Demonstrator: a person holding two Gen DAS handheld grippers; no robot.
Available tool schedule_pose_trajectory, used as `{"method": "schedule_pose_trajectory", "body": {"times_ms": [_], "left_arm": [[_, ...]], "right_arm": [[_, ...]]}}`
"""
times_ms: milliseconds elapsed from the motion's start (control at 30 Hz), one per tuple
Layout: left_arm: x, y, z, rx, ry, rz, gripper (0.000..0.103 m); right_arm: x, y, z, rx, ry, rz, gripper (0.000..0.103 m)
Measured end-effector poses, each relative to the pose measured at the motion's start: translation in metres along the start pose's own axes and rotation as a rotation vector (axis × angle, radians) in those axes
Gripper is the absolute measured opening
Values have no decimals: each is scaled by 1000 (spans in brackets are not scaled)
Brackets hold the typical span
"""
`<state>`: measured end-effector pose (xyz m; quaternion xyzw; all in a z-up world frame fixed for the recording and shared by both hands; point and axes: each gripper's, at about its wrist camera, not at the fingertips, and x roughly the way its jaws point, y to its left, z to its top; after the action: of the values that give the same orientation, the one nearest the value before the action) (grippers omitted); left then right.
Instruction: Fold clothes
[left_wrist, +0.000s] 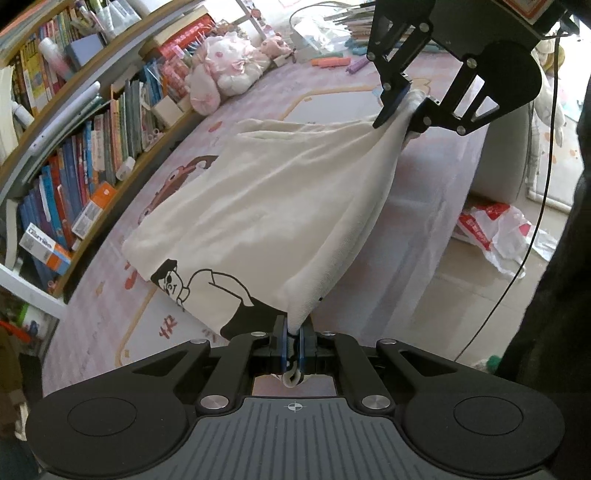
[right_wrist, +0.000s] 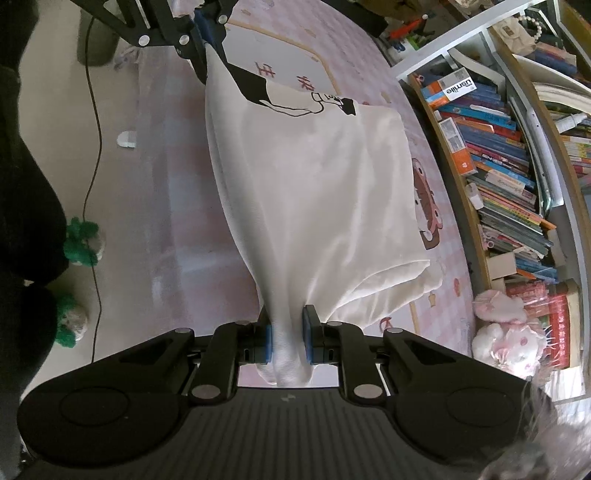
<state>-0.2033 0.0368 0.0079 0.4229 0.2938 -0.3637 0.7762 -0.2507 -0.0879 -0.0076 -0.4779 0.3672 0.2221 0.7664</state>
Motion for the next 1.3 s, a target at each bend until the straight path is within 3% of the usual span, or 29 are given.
{"method": "schedule_pose_trajectory", "body": {"times_ms": [300, 667, 967, 1100, 1300], "left_arm": [[-21, -6, 4, -19, 3, -20, 5], [-35, 14, 16, -57, -26, -21, 5], [-37, 22, 22, -30, -32, -56, 5], [-38, 47, 32, -52, -56, -117, 5], [-30, 120, 58, -156, -128, -164, 5]], "right_arm": [[-26, 4, -10, 52, -25, 68, 15], [-41, -15, -10, 70, -57, 63, 14], [-38, -31, -7, 61, -53, 92, 14], [-37, -50, -2, 73, -48, 94, 14], [-31, -114, 5, 128, -67, 55, 12]]}}
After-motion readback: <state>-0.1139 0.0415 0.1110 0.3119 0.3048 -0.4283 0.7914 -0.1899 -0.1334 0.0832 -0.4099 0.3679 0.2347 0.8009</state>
